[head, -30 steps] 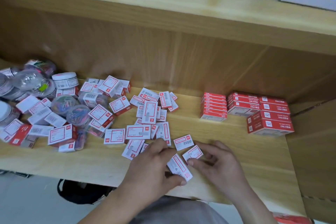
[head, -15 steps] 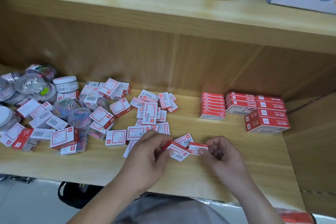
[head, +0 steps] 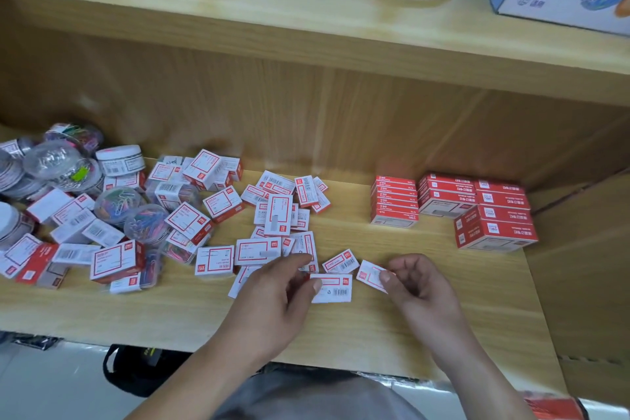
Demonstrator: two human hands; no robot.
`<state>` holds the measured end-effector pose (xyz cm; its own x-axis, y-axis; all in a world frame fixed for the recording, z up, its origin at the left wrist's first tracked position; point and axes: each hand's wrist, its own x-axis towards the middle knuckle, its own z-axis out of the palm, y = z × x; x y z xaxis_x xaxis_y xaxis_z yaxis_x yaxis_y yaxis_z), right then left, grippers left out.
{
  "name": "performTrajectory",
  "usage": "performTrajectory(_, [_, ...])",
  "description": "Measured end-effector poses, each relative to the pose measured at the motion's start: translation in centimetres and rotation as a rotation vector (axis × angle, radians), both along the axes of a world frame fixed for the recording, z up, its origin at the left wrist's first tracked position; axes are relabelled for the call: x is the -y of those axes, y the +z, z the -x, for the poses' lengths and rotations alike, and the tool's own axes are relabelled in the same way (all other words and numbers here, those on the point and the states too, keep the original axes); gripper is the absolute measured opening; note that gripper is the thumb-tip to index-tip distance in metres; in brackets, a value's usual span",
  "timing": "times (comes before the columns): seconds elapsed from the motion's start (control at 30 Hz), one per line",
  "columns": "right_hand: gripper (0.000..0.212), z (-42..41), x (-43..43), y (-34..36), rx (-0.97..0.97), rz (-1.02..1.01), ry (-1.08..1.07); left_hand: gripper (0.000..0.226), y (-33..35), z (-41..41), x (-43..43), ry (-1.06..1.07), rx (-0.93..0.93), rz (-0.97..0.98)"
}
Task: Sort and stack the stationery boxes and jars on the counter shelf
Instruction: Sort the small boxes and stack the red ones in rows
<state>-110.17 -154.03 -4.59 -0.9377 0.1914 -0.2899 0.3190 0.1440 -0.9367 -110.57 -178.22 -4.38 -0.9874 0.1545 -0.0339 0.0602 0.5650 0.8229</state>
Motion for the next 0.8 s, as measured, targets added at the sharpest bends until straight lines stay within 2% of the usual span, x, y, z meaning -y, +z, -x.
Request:
performTrajectory(0.23, [0.008,0.1,0.0,0.1,-0.009,-0.044,0.001,0.017,0.2,0.0,0.1,-0.022,-0.053,0.068])
performTrajectory(0.4, [0.012,-0.1,0.0,0.3,0.022,-0.009,-0.018,0.009,0.5,0.0,0.2,-0.046,-0.051,0.061])
performTrajectory(0.67, [0.021,-0.2,0.1,0.7,0.023,0.049,-0.018,0.029,0.5,-0.3,0.3,-0.091,-0.04,0.055])
performTrajectory(0.73, [0.024,-0.2,0.0,1.0,0.019,0.072,-0.041,0.037,0.5,-0.4,0.3,-0.091,-0.075,0.075])
performTrajectory(0.8, [0.026,-0.2,0.1,1.7,0.004,0.089,-0.053,0.035,0.7,-0.2,0.2,-0.079,-0.121,0.066])
